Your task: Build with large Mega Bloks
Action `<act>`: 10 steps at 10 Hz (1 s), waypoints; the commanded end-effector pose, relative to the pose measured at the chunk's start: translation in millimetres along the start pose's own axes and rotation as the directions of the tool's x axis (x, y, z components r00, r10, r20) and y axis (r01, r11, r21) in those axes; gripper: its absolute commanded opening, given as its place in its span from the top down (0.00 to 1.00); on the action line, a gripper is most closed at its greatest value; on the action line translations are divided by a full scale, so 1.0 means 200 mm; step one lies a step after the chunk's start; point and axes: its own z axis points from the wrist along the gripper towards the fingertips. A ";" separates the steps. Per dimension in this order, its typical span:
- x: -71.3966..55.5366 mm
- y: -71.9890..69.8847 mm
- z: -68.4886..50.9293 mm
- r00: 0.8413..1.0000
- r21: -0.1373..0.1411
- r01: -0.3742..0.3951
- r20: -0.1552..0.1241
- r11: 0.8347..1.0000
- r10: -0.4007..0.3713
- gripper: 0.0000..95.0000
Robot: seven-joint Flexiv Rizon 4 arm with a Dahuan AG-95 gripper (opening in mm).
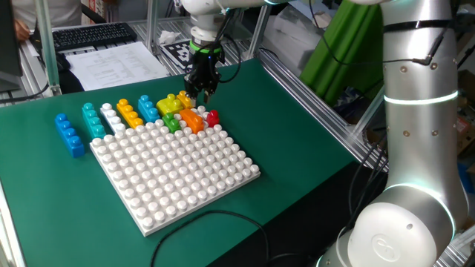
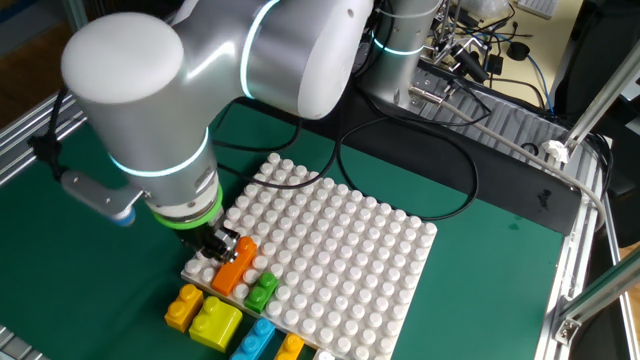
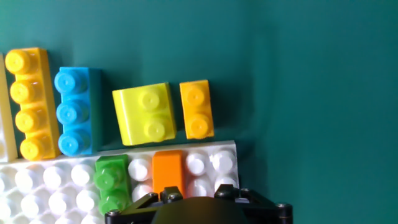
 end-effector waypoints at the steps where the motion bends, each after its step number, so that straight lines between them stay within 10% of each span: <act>1: -0.01 0.00 0.00 1.000 -0.003 -0.006 -0.002 1.000 0.006 0.60; 3: -0.01 0.00 0.00 1.000 -0.002 -0.011 -0.013 1.000 0.011 0.60; 4: -0.09 0.00 0.00 1.000 0.000 -0.012 -0.022 1.000 0.012 0.40; 7: -0.30 -0.03 -0.01 0.998 -0.010 -0.007 -0.057 1.000 0.006 0.40; 9: -0.29 -0.02 0.00 0.999 -0.005 -0.013 -0.045 1.000 0.013 0.40; 10: -0.29 -0.02 0.00 0.999 -0.005 -0.011 -0.047 1.000 0.010 0.60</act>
